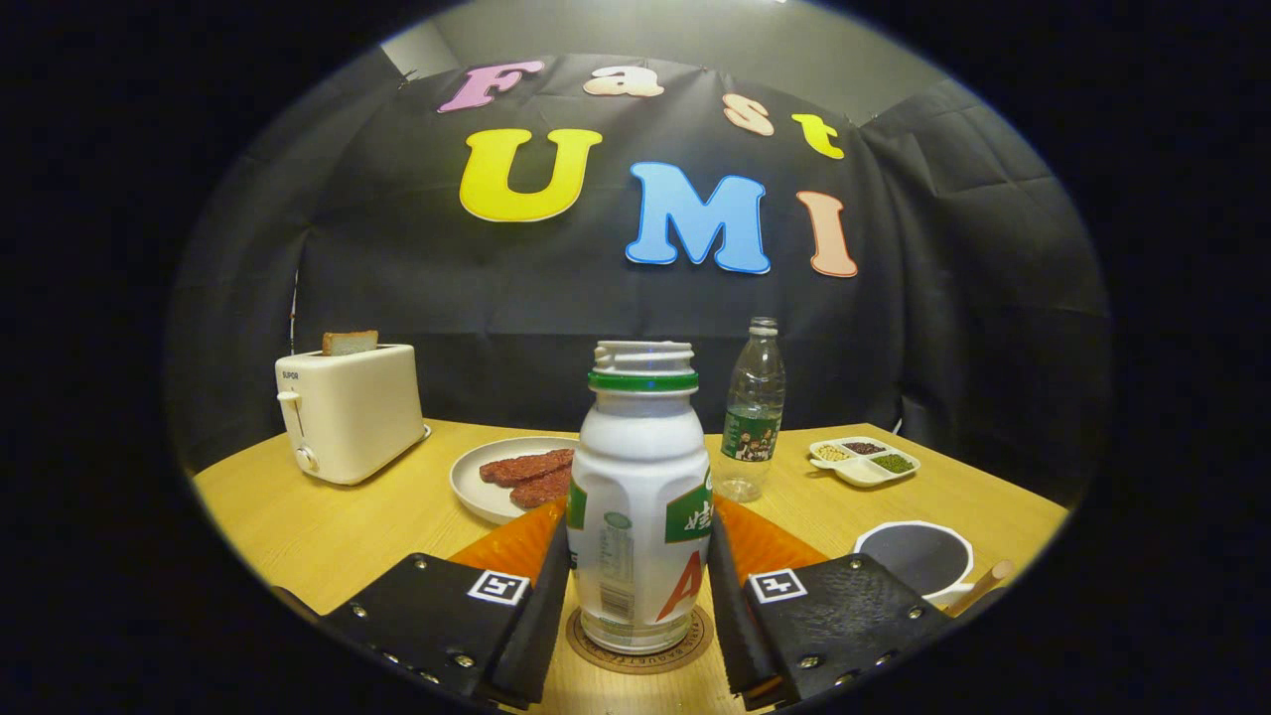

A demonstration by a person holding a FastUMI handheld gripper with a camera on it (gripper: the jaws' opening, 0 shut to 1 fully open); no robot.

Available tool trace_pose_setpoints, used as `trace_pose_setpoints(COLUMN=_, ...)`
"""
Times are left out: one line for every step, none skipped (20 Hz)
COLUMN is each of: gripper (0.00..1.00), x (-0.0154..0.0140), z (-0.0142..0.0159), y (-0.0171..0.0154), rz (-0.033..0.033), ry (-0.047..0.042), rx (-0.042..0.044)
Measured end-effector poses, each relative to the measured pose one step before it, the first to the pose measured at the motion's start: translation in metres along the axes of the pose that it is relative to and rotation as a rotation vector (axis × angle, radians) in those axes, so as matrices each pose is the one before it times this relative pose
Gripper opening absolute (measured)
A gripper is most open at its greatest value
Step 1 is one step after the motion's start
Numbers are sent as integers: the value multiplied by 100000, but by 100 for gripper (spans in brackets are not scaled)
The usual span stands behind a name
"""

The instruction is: Take the bottle from table, then pour the juice into the cup, finally place the bottle on the coaster

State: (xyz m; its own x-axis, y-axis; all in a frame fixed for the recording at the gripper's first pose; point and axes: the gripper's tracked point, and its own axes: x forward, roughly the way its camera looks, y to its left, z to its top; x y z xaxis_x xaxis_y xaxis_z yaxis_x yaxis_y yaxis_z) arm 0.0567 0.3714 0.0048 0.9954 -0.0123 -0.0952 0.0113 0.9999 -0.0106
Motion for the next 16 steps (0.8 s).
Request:
trace_pose_setpoints(gripper=67, x=-57, z=25, y=-23, rz=20, ry=-654, rx=679)
trace_pose_setpoints(gripper=67, x=-63, z=-45, y=-58, rz=45, ry=-561, rx=278)
trace_pose_setpoints(gripper=67, x=4, z=-48, y=-12, rz=41, ry=-270, rx=-198)
trace_pose_setpoints(gripper=68, x=30, z=-79, y=18, rz=50, ry=-286, rx=-127)
trace_pose_setpoints(gripper=70, x=-26, z=-55, y=165, rz=569, ry=368, rx=473)
trace_pose_setpoints(gripper=71, x=86, z=-293, y=-139, rz=-539, ry=768, rx=354)
trace_pose_setpoints(gripper=72, x=94, z=-372, y=-96, rz=-346, ry=1272, rx=-7)
trace_pose_setpoints(gripper=77, x=75, z=-150, y=-94, rz=-337, ry=845, rx=181)
trace_pose_setpoints(gripper=88, x=33, z=-119, y=-10, rz=46, ry=457, rx=640)
trace_pose_setpoints(gripper=90, x=-172, z=80, y=111, rz=82, ry=24, rx=515)
trace_pose_setpoints(gripper=90, x=-297, z=304, y=97, rz=245, ry=-379, rx=224)
trace_pose_setpoints(gripper=91, x=-163, z=197, y=-8, rz=85, ry=-358, rx=99)
trace_pose_setpoints(gripper=97, x=-214, z=232, y=-24, rz=112, ry=-97, rx=10)
trace_pose_setpoints(gripper=99, x=-281, z=264, y=117, rz=600, ry=-212, rx=59)
trace_pose_setpoints(gripper=99, x=-515, z=666, y=183, rz=798, ry=-361, rx=-22)
trace_pose_setpoints(gripper=99, x=-433, z=559, y=114, rz=687, ry=-417, rx=-528)
